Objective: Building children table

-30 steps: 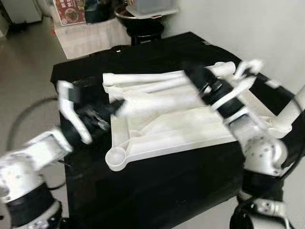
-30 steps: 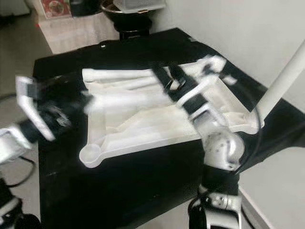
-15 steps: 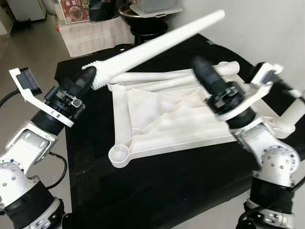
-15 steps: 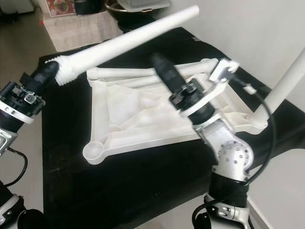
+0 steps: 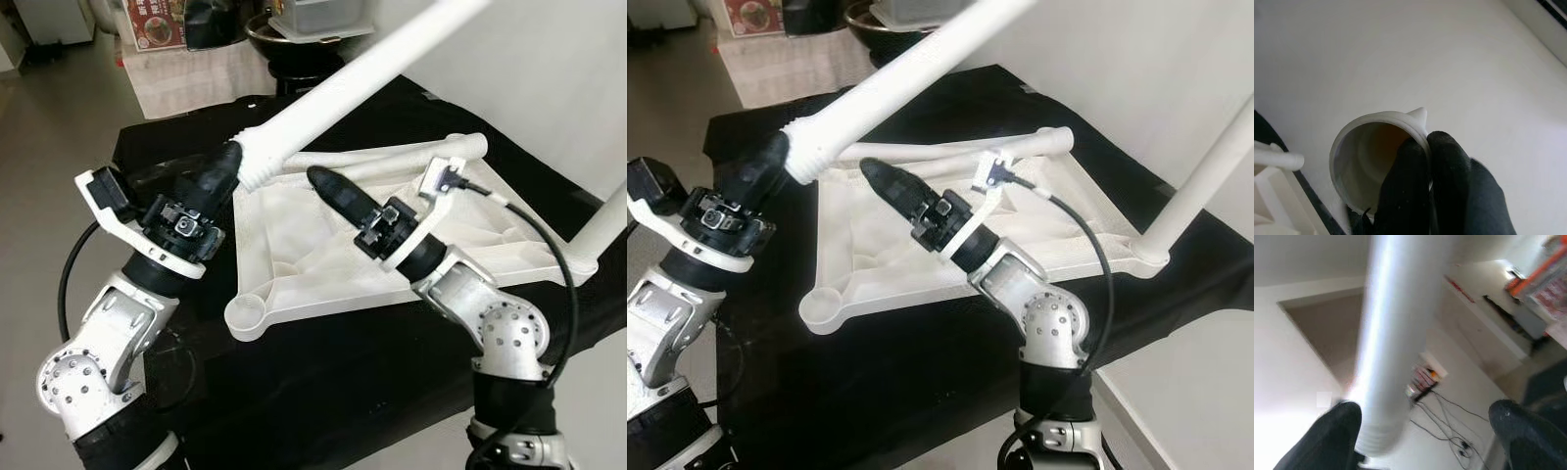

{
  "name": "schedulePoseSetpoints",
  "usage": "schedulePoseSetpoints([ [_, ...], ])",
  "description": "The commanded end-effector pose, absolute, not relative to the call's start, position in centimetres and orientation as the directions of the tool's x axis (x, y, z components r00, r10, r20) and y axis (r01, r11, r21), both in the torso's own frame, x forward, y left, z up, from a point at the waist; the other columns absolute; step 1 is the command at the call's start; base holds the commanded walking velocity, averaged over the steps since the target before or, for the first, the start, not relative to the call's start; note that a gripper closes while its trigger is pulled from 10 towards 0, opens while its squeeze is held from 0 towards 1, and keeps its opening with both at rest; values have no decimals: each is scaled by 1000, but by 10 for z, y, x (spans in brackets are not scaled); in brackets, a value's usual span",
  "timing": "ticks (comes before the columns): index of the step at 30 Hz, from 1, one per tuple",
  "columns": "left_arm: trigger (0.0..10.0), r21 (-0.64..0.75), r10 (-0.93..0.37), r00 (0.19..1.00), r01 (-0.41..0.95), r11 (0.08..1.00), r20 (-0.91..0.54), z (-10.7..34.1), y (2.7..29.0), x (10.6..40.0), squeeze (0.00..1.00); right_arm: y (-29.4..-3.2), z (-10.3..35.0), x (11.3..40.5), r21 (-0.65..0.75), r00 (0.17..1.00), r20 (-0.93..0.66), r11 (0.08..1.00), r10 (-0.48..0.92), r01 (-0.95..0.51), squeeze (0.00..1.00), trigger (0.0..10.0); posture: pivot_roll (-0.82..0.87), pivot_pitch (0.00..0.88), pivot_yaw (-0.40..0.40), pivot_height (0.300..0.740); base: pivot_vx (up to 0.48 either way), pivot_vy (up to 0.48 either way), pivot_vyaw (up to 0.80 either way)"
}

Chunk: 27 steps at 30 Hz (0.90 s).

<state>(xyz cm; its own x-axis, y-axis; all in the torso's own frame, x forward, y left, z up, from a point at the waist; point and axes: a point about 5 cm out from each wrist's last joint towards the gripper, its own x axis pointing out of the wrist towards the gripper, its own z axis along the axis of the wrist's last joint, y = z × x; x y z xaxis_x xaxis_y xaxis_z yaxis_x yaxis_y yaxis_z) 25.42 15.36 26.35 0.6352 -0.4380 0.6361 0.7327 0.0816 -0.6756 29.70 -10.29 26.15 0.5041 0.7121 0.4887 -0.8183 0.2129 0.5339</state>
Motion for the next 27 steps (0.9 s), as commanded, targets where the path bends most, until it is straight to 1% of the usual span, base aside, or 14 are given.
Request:
schedulePoseSetpoints([
  [1, 0, -688, -414, 635, 725, 29, 652, 261, 149, 254, 0, -102, 272, 293, 494, 453, 547, 166, 704, -854, 0, 10000, 14, 74, -1, 740, 0, 0, 0],
  [3, 0, -695, -412, 636, 719, 11, 652, 261, 146, 253, 0, -99, 278, 290, 468, 419, 578, 135, 701, -873, 0, 10000, 17, 72, 3, 740, 0, 0, 0],
  [5, 0, -696, -414, 636, 718, 7, 652, 261, 146, 253, 0, -98, 280, 289, 463, 407, 589, 121, 698, -878, 0, 10000, 17, 72, 3, 740, 0, 0, 0],
  [7, 0, -698, -415, 632, 716, -10, 655, 261, 144, 252, 0, -90, 284, 288, 455, 386, 600, 98, 701, -885, 0, 10000, 18, 70, 5, 740, 0, 0, 0],
  [9, 0, -698, -415, 630, 716, -17, 656, 262, 144, 252, 0, -86, 285, 287, 453, 382, 599, 96, 704, -886, 0, 10000, 18, 70, 5, 740, 0, 0, 0],
  [13, 0, -700, -416, 628, 714, -30, 658, 262, 141, 251, 0, -82, 286, 289, 455, 384, 597, 97, 705, -885, 0, 10000, 18, 70, 7, 740, 0, 0, 0],
  [14, 0, -701, -432, 617, 712, -49, 657, 261, 134, 248, 0, -75, 287, 293, 467, 401, 586, 111, 704, -877, 0, 10000, 26, 67, 4, 740, 0, 0, 0],
  [17, 0, -703, -444, 610, 709, -63, 656, 259, 129, 247, 0, -71, 288, 296, 475, 413, 578, 120, 704, -871, 0, 10000, 27, 66, 3, 740, 0, 0, 0],
  [18, 0, -711, -459, 609, 699, -75, 647, 256, 123, 245, 0, -68, 288, 299, 479, 415, 573, 122, 706, -869, 0, 10000, 31, 66, 0, 740, 0, 0, 0],
  [22, 0, -733, -482, 614, 675, -91, 625, 249, 114, 240, 0, -68, 291, 302, 460, 398, 574, 121, 715, -880, 0, 10000, 31, 65, -2, 740, 0, 0, 0],
  [27, 0, -741, -488, 619, 665, -91, 615, 248, 114, 237, 0, -71, 295, 307, 437, 393, 574, 137, 718, -889, 0, 10000, 32, 65, -4, 740, 0, 0, 0],
])
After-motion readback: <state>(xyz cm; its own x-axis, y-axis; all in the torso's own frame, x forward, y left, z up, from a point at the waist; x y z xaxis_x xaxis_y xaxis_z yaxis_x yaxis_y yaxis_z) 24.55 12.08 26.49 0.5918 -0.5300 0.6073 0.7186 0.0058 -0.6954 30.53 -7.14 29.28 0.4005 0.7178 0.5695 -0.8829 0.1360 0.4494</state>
